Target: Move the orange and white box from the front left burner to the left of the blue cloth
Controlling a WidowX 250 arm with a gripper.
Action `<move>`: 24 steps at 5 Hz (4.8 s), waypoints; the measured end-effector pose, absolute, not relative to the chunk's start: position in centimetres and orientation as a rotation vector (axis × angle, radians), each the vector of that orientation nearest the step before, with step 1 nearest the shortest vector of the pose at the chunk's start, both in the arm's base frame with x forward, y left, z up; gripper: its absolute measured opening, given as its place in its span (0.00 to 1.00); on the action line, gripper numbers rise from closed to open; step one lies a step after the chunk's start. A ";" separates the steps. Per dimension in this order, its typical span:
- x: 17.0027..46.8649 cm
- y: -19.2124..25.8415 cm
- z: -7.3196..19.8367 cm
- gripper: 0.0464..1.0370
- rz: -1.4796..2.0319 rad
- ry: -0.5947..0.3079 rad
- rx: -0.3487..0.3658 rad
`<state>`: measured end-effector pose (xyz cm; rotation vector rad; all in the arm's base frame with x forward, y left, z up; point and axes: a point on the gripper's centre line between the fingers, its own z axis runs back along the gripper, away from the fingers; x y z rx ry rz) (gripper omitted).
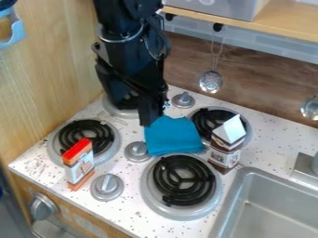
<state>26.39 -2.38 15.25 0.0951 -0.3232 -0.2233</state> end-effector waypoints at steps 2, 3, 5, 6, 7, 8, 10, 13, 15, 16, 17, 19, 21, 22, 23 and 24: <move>26.3 -1.1 13.3 0.96 -0.215 -0.269 0.113; 26.5 1.0 11.9 0.96 -0.192 -0.240 0.151; 25.7 5.2 8.6 0.96 -0.139 -0.203 0.171; 25.7 6.4 6.7 0.96 -0.137 -0.201 0.153; 26.0 7.0 5.4 0.96 -0.152 -0.245 0.106; 26.3 7.4 4.6 0.96 -0.170 -0.283 0.083; 27.4 7.9 2.4 0.96 -0.133 -0.263 0.085; 27.6 8.2 -0.2 0.64 -0.151 -0.206 0.079; 27.7 8.3 -0.4 0.36 -0.153 -0.215 0.091; 27.8 7.6 1.0 0.36 -0.124 -0.233 0.048; 30.2 6.7 2.8 0.36 -0.062 -0.285 -0.013; 35.2 6.8 2.5 0.36 0.080 -0.298 -0.081; 38.7 7.7 2.3 0.36 0.155 -0.304 -0.091; 39.9 8.4 1.9 0.36 0.189 -0.298 -0.070; 40.6 9.0 1.5 0.36 0.199 -0.283 -0.047; 41.1 9.5 1.0 0.36 0.213 -0.269 -0.028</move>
